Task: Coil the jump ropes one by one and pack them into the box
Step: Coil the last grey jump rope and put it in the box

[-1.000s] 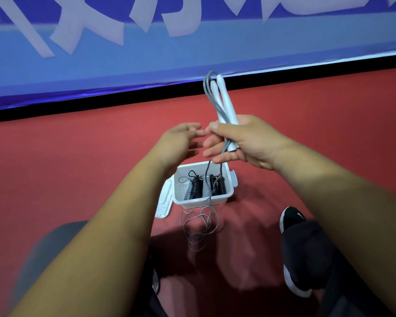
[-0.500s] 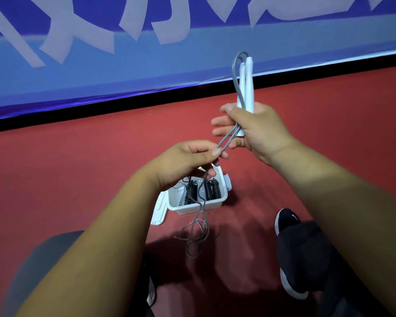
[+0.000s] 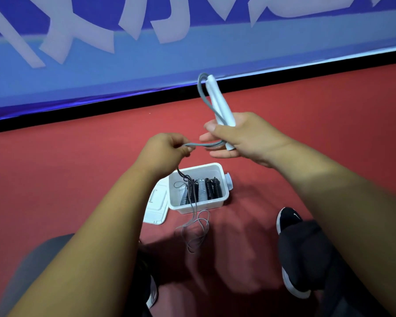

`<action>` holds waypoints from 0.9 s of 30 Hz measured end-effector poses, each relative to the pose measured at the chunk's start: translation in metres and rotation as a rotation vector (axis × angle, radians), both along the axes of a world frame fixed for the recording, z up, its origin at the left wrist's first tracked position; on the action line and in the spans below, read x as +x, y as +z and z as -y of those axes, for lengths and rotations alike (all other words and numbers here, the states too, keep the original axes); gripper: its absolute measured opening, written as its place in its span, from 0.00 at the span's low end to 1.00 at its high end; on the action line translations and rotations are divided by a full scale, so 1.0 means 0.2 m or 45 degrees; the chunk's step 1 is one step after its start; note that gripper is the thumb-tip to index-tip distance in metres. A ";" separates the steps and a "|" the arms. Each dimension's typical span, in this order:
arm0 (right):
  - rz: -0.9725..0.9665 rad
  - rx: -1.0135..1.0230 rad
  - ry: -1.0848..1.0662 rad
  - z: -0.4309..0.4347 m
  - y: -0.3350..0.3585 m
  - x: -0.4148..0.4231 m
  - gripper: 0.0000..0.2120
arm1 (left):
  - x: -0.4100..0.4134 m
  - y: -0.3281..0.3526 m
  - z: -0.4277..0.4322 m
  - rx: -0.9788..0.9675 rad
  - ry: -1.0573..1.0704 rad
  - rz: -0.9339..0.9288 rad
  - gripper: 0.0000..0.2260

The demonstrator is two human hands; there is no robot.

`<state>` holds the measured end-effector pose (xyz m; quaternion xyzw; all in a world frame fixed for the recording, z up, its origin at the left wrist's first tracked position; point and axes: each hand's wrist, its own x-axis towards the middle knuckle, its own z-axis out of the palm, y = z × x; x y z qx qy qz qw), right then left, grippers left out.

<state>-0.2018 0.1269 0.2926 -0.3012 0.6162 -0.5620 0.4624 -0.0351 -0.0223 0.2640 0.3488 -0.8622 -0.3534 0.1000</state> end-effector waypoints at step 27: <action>-0.279 0.530 1.142 -0.11 -0.04 0.10 0.09 | 0.02 0.19 -0.07 0.598 -0.410 -0.302 0.07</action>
